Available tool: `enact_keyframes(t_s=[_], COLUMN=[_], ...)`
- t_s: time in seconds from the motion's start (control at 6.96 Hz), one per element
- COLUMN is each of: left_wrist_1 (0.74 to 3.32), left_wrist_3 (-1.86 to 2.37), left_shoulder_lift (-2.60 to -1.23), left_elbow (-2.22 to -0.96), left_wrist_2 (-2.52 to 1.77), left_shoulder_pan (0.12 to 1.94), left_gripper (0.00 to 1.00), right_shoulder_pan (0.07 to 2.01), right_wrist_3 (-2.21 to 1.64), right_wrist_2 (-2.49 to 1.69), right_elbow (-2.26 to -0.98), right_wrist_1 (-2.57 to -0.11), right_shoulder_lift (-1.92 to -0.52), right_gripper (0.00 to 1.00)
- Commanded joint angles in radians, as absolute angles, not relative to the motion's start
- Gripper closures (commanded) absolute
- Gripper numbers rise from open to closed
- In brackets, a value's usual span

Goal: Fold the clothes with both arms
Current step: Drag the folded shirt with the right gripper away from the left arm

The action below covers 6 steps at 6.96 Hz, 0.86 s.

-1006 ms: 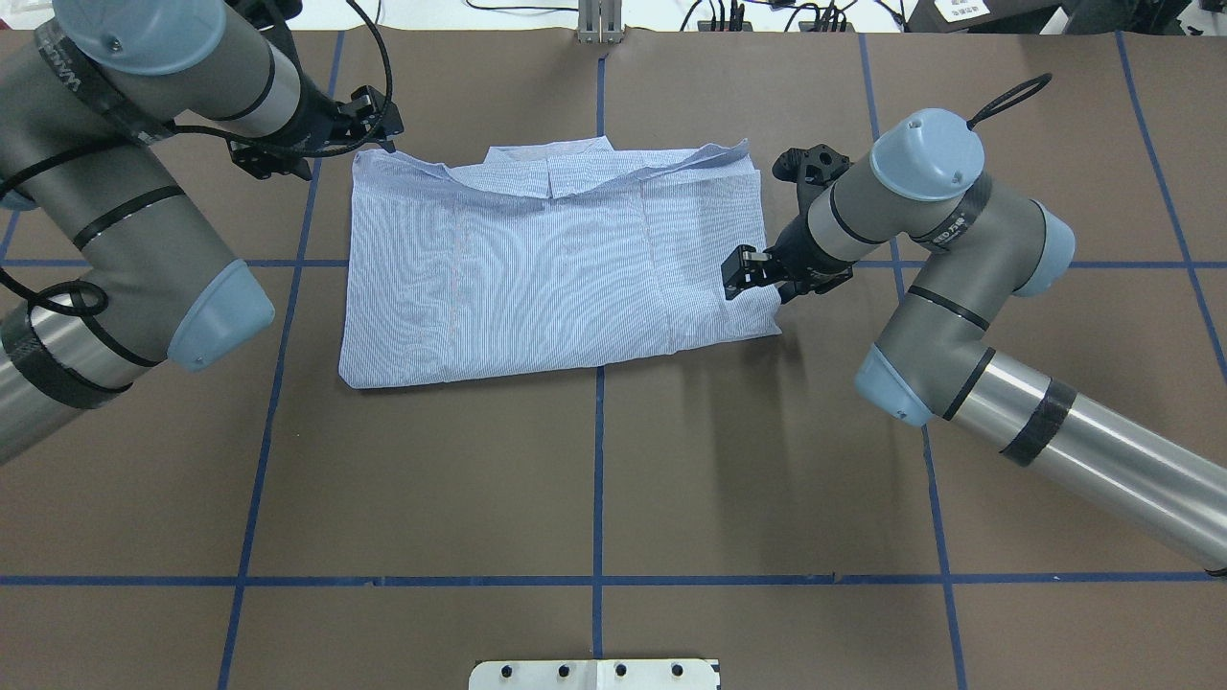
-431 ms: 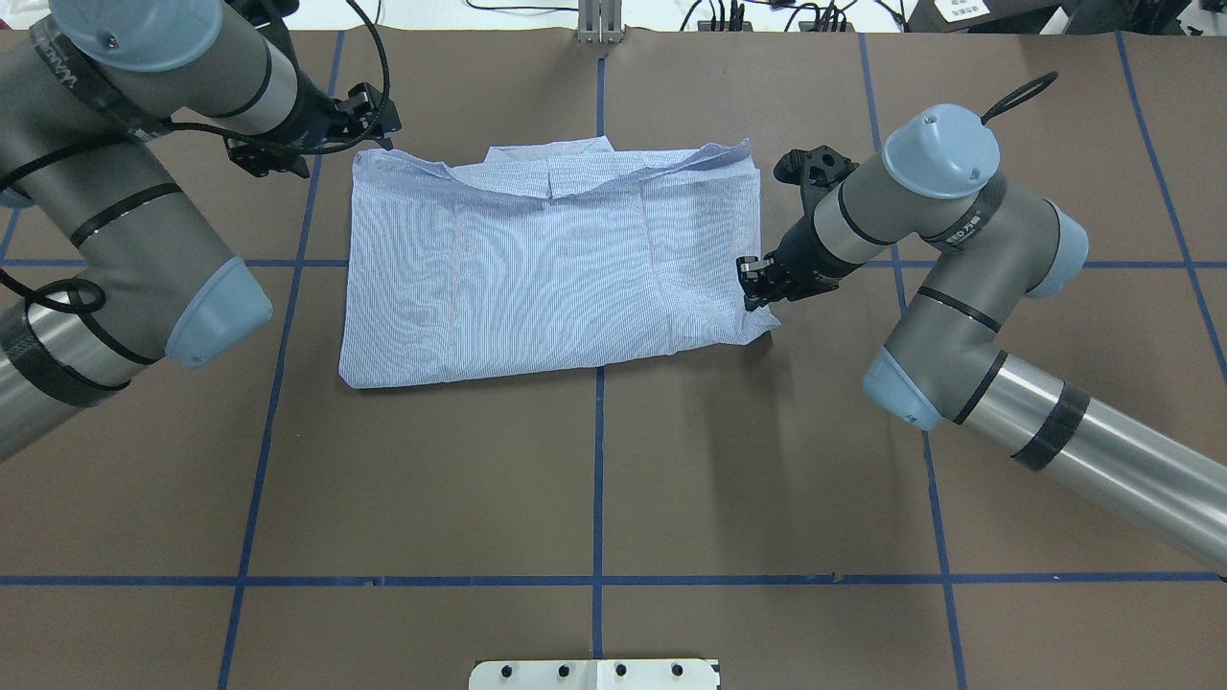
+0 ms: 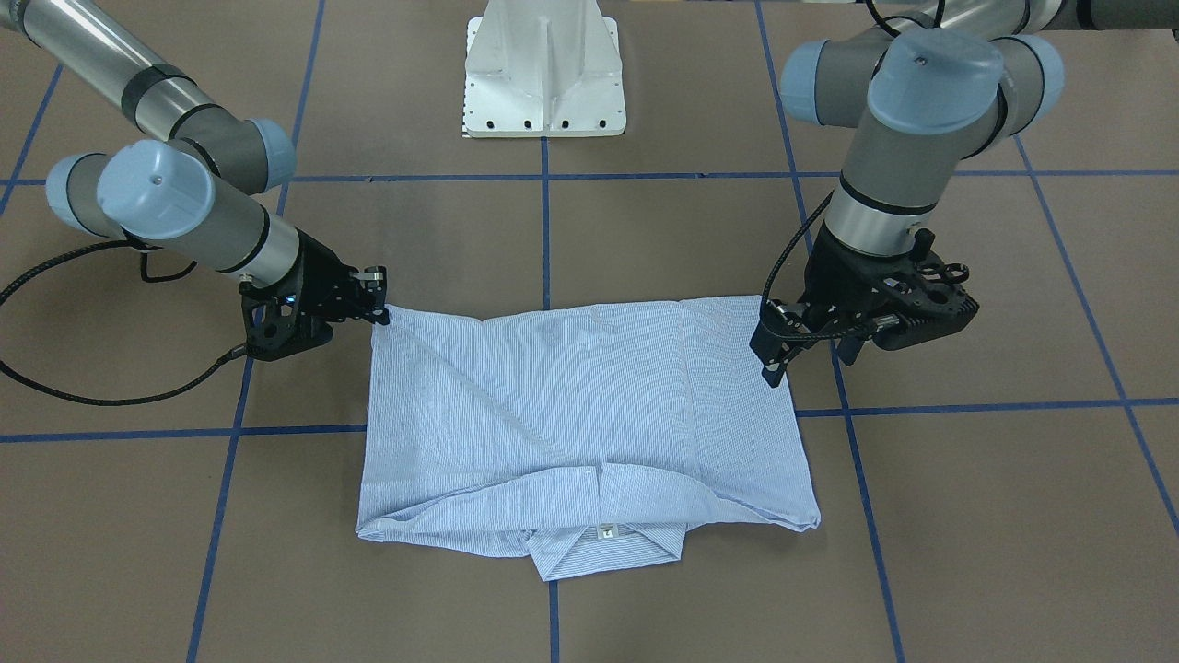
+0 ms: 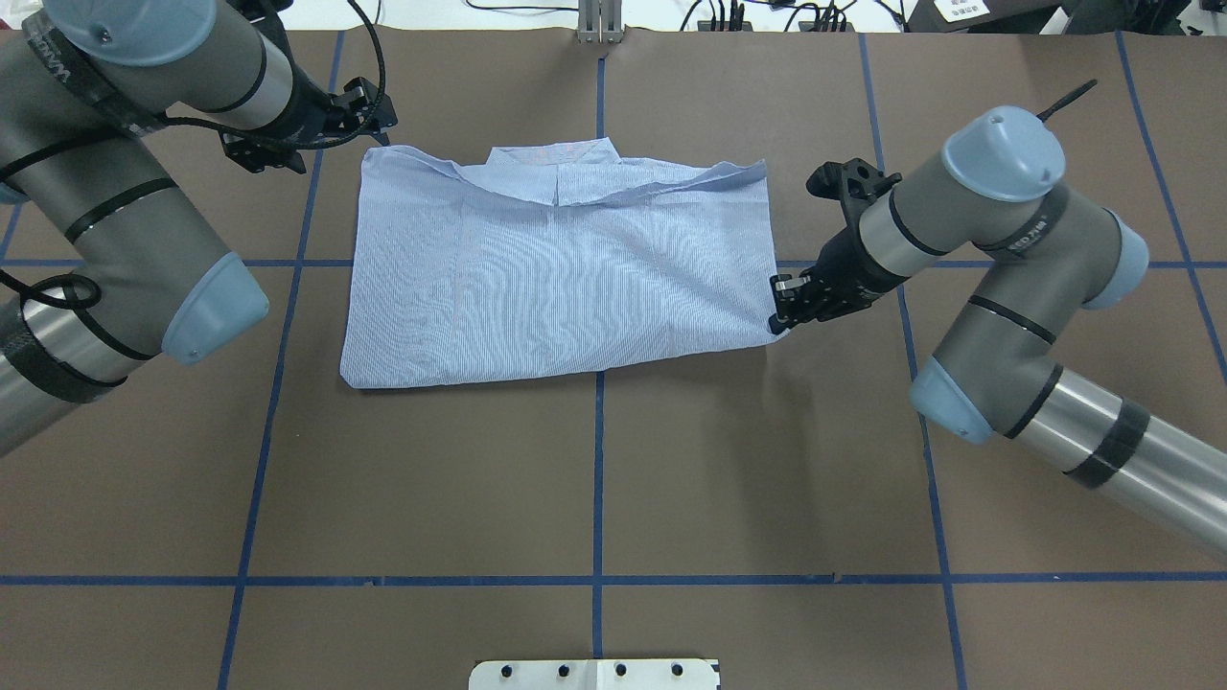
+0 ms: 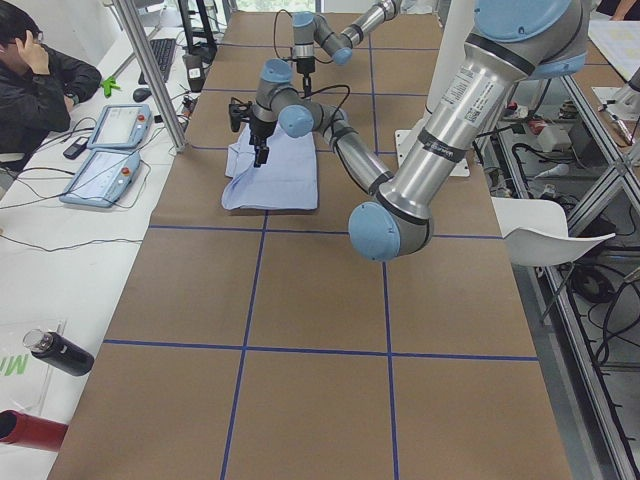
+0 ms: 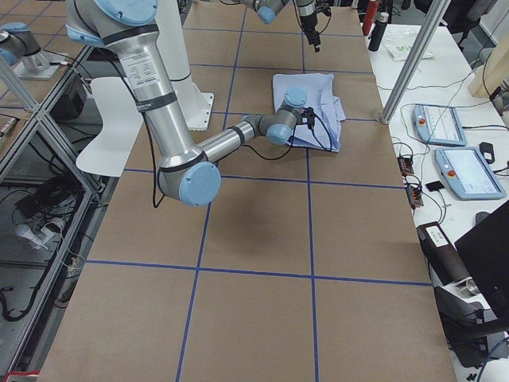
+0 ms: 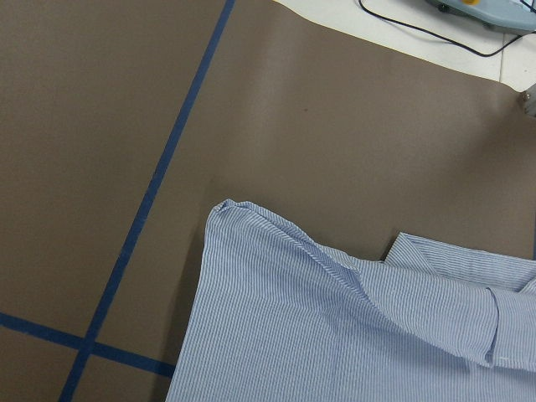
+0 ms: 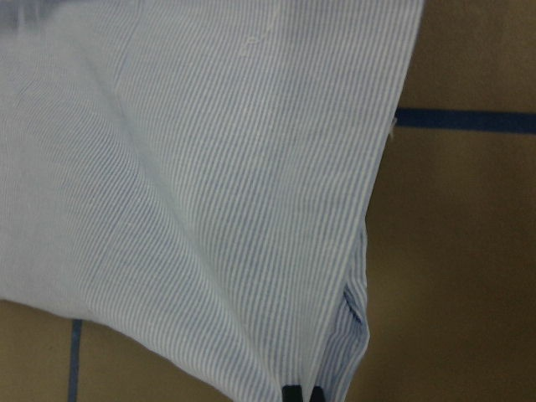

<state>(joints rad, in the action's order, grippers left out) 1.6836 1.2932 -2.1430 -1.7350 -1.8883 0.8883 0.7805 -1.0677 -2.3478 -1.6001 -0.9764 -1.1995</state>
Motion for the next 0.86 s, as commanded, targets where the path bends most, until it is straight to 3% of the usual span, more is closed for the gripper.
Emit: enact_keyframes(t_s=[0.0,0.72], left_wrist_1=[1.666,1.657], left_wrist_3=[1.293,1.293], left_shoulder_lift=[-2.143,-2.141], left_elbow=[-1.741,-1.758], left_wrist_2=[-1.887,-1.887], left_shoulder_pan=[0.89,0.89], left_gripper=[0.02,0.01], right_shoulder_pan=[0.785,0.654], right_wrist_3=[-1.055,-1.071], right_wrist_2=[-2.407,-2.454], right_elbow=[-1.707,-1.983], right_wrist_1=[-0.917,-0.917], right_shoulder_lift=[-1.331,-1.616], right_gripper=[1.0,1.0])
